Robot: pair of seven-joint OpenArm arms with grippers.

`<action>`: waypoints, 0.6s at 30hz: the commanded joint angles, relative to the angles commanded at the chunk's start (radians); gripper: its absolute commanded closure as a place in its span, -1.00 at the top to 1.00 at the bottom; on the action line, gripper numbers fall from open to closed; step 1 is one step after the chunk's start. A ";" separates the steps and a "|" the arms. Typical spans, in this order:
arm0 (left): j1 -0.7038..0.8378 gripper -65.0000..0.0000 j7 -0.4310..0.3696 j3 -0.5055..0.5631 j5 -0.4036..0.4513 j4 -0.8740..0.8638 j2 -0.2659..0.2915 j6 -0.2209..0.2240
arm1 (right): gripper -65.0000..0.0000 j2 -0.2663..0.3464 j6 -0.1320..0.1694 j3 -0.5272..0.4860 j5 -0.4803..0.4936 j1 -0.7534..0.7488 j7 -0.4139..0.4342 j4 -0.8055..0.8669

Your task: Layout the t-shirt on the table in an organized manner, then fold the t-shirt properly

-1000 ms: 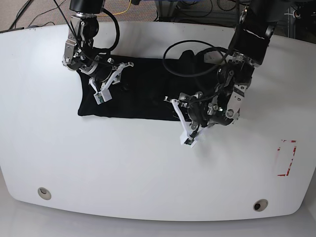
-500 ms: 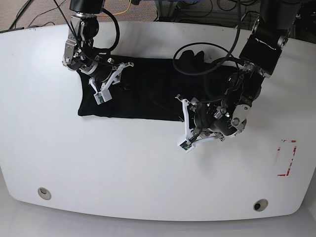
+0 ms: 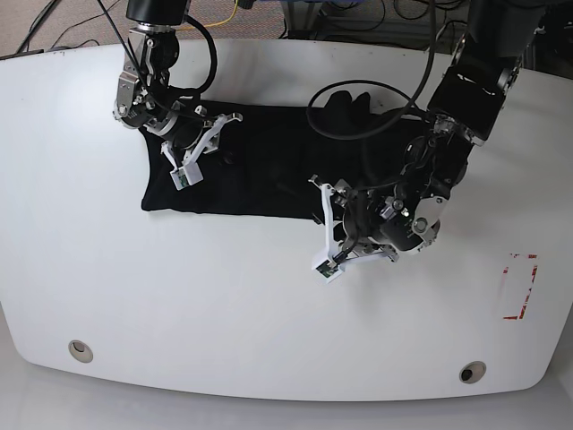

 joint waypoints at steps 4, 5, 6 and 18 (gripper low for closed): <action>0.003 -0.04 0.000 0.015 0.000 0.002 0.002 0.000 | -0.80 0.000 0.000 0.000 0.000 0.000 0.000 0.000; 0.005 -0.04 0.000 0.021 0.000 0.002 0.002 0.000 | -0.80 0.000 0.000 0.000 0.000 0.000 0.000 0.000; 0.005 -0.04 0.000 0.025 0.000 0.002 0.002 0.000 | -0.80 0.000 0.000 0.000 0.000 0.000 0.000 0.000; -0.002 -0.04 0.000 0.091 0.002 0.015 0.038 0.000 | -0.80 0.002 0.000 0.000 0.000 0.000 0.000 0.000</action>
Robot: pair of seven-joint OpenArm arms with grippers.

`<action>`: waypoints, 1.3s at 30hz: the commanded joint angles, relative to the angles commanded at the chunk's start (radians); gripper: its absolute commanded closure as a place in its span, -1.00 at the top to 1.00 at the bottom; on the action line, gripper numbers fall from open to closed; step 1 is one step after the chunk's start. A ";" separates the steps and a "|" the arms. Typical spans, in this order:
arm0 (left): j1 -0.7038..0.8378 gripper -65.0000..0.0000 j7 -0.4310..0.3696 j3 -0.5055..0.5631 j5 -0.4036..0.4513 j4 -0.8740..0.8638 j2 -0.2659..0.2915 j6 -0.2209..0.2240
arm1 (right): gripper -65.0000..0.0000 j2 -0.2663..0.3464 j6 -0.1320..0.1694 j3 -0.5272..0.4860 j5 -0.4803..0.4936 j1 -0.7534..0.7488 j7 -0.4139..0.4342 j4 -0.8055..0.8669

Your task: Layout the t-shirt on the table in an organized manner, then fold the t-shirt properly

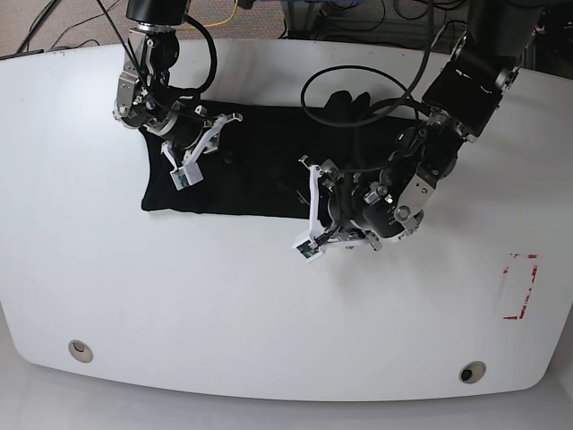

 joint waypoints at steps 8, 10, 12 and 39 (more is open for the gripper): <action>-0.005 -0.03 0.002 0.086 0.003 -0.002 0.017 0.000 | -0.80 0.000 0.000 0.000 0.000 0.000 0.000 0.000; -0.005 -0.03 0.002 0.097 0.005 -0.003 0.029 0.000 | -0.80 0.000 0.000 0.000 0.000 0.000 0.000 0.000; -0.005 -0.03 0.002 0.103 0.005 -0.014 0.035 0.000 | -0.80 0.000 0.000 0.000 0.000 0.000 0.000 0.000; -0.003 -0.05 -0.006 0.153 0.144 -0.141 0.069 -0.005 | -0.80 0.000 0.000 0.002 0.000 0.000 0.000 0.000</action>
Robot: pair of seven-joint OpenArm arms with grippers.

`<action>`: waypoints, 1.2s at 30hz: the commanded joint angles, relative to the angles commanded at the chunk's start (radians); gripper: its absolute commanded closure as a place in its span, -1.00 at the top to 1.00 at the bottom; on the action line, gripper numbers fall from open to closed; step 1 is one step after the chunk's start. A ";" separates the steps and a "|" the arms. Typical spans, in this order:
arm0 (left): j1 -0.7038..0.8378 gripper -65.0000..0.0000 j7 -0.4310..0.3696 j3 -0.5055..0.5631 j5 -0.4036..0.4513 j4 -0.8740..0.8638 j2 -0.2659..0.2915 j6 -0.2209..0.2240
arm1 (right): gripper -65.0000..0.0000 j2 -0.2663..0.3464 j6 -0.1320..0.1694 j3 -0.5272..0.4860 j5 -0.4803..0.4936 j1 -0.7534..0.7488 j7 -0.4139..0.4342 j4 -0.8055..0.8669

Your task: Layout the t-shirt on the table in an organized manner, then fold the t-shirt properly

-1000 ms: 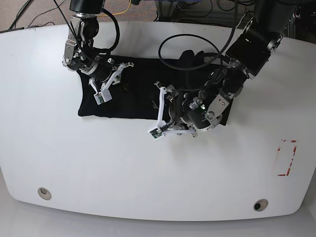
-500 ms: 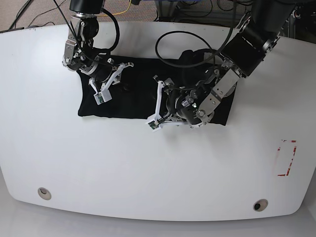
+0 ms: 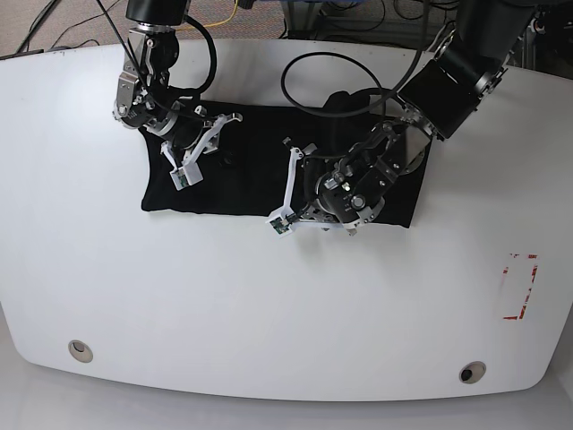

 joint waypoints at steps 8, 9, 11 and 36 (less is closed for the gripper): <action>0.000 -0.06 0.000 0.021 0.015 -0.002 0.002 0.000 | -0.80 0.000 0.000 0.000 0.000 0.000 0.000 0.000; 0.000 -0.06 0.000 0.021 0.015 -0.002 0.002 0.000 | -0.80 0.000 0.000 0.000 0.000 0.000 0.000 0.000; 0.000 -0.06 0.000 0.021 0.015 -0.009 0.002 0.000 | -0.80 0.000 0.000 0.002 0.000 0.000 0.000 0.000; -0.037 -1.00 -0.052 -0.052 0.017 -0.153 -0.003 0.005 | -0.80 0.000 0.000 0.002 0.002 -0.002 0.000 0.000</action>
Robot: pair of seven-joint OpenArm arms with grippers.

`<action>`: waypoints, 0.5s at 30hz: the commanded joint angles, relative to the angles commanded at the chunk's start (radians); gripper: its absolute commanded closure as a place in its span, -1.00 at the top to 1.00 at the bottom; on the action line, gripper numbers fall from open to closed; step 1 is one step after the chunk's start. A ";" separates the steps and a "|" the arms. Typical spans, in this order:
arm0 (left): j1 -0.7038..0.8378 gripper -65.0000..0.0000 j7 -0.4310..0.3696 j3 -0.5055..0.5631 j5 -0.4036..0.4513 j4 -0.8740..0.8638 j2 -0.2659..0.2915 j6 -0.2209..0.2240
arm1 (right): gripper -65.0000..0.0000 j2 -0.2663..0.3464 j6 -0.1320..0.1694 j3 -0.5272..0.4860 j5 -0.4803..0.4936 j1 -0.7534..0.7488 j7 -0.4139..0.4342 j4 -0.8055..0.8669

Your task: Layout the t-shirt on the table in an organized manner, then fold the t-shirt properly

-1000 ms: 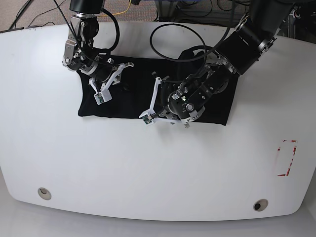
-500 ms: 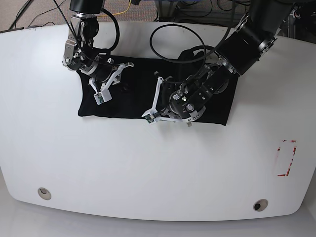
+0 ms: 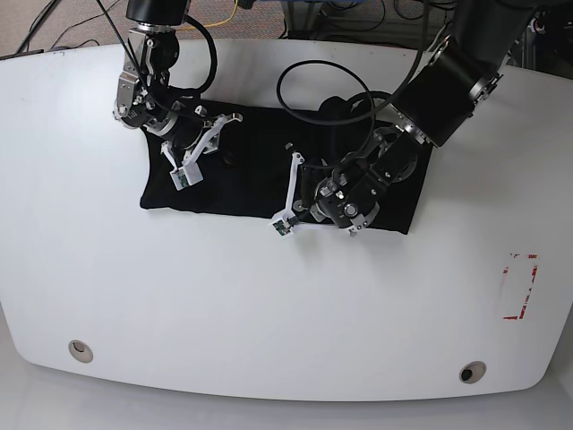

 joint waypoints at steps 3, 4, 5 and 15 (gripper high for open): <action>0.000 -1.00 0.002 -0.035 0.000 0.000 -0.002 0.002 | -0.80 0.000 0.000 0.002 0.000 0.000 0.000 0.000; 0.000 -1.00 0.003 -0.041 0.000 0.000 -0.002 0.002 | -0.80 0.000 0.000 0.002 0.000 0.000 0.000 0.000; 0.000 -1.00 0.003 -0.063 0.000 0.000 -0.002 0.002 | -0.80 0.000 0.000 0.002 0.000 0.002 0.000 0.000; -0.002 -1.00 0.000 -0.157 0.000 0.000 -0.002 0.002 | -0.80 0.000 0.000 0.002 0.000 0.003 0.000 0.000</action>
